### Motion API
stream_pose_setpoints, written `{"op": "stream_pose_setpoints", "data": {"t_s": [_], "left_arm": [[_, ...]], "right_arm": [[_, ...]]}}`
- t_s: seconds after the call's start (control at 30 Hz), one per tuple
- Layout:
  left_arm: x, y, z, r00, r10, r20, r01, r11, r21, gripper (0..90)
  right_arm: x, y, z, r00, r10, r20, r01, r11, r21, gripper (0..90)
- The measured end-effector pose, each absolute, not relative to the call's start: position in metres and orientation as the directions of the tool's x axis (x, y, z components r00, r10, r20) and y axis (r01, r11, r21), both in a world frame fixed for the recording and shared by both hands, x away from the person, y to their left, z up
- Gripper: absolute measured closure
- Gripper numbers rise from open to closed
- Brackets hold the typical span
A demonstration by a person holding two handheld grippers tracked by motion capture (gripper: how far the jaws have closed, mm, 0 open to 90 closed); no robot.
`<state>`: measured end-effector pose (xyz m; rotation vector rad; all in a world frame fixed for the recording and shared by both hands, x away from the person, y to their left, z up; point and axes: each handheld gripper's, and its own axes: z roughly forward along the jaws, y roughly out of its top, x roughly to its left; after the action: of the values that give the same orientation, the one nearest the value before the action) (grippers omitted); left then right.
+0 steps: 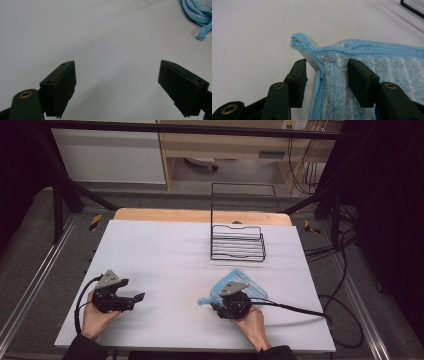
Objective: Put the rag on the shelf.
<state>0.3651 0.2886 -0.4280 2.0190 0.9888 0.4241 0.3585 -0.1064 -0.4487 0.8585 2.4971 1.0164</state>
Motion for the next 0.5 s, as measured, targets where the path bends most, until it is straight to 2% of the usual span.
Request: {"op": "stream_pose_setpoints", "data": {"t_s": [0.1,0.33,0.5], "left_arm": [[0.3648,0.2888,-0.4277,0.633,0.772,-0.055,0.491,-0.347,0.799,14.8],[0.3648,0.2886,-0.4277,0.634,0.772,-0.054,0.491,-0.347,0.799,14.8],[0.3647,0.2886,-0.4277,0.634,0.772,-0.055,0.492,-0.347,0.799,14.8]], "right_arm": [[0.3549,-0.1035,-0.4504,-0.747,0.655,-0.111,0.401,0.578,0.71,60.1],[0.352,-0.103,-0.4529,-0.732,0.666,-0.142,0.39,0.581,0.714,67.9],[0.3551,-0.1047,-0.4499,-0.724,0.68,-0.119,0.419,0.57,0.707,77.5]]}}
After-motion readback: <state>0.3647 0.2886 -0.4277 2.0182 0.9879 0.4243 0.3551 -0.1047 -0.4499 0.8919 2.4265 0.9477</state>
